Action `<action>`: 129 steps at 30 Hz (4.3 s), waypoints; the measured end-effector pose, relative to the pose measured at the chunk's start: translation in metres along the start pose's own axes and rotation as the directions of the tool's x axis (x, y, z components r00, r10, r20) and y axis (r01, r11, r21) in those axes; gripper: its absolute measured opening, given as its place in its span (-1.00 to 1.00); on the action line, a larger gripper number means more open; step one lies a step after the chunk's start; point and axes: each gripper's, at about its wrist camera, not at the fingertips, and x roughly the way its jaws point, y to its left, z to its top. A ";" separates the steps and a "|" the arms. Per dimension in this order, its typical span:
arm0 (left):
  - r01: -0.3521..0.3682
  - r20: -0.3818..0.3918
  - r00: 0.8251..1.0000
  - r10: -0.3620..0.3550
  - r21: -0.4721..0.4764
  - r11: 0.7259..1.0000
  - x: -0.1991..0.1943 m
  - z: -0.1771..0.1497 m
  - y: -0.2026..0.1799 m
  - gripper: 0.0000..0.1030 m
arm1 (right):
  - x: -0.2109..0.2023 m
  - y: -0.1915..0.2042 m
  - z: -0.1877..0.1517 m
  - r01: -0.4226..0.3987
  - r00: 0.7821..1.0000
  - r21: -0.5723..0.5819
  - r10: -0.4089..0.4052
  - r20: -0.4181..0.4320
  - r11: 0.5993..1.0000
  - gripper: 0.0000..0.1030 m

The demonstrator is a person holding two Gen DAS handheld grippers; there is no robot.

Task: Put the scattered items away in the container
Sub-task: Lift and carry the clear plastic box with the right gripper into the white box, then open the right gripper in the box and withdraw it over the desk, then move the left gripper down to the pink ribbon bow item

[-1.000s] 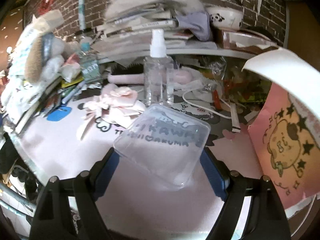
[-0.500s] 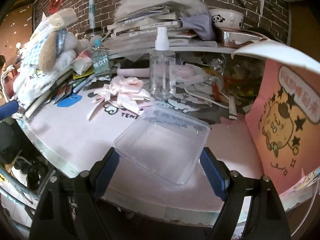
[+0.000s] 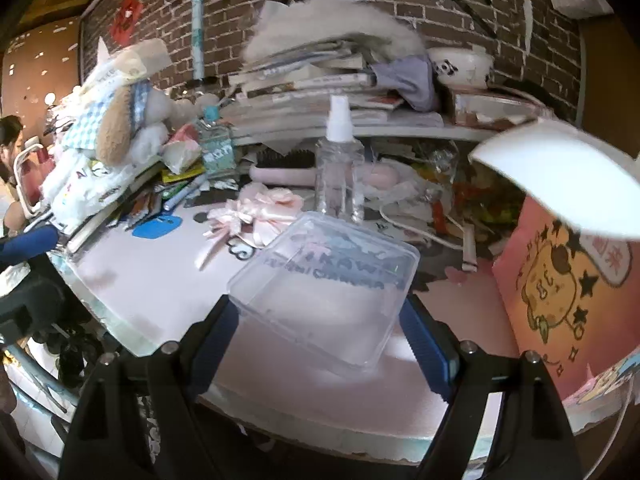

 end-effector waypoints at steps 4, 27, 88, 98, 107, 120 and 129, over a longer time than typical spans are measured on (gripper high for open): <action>-0.014 -0.002 1.000 0.014 -0.015 1.000 -0.001 -0.002 0.007 0.83 | -0.011 0.008 0.017 -0.032 0.998 -0.023 0.033 0.053 0.999 0.56; 0.004 0.009 1.000 -0.004 0.009 1.000 -0.003 0.007 -0.004 0.83 | -0.071 -0.015 0.102 -0.047 0.980 -0.066 0.059 0.189 0.997 0.56; 0.024 -0.048 0.998 -0.026 -0.043 0.999 0.049 0.002 -0.011 0.82 | -0.141 -0.148 0.080 -0.143 0.988 0.068 0.139 0.064 0.987 0.90; 0.024 -0.081 0.996 -0.029 -0.067 0.997 0.086 0.005 -0.008 0.68 | -0.145 -0.043 0.030 -0.378 0.919 -0.189 0.392 0.038 0.906 0.91; 0.034 -0.113 0.993 -0.043 -0.080 0.996 0.126 0.029 -0.011 0.46 | -0.111 -0.033 -0.006 -0.408 0.912 -0.114 0.410 -0.011 0.906 0.91; 0.007 -0.210 0.977 -0.025 -0.084 0.996 0.182 0.054 -0.013 0.39 | -0.095 -0.052 -0.018 -0.425 0.905 -0.055 0.423 -0.046 0.904 0.91; -0.026 -0.235 0.972 0.015 -0.044 0.999 0.200 0.070 -0.016 0.42 | -0.090 -0.056 -0.017 -0.436 0.899 -0.035 0.434 -0.054 0.899 0.91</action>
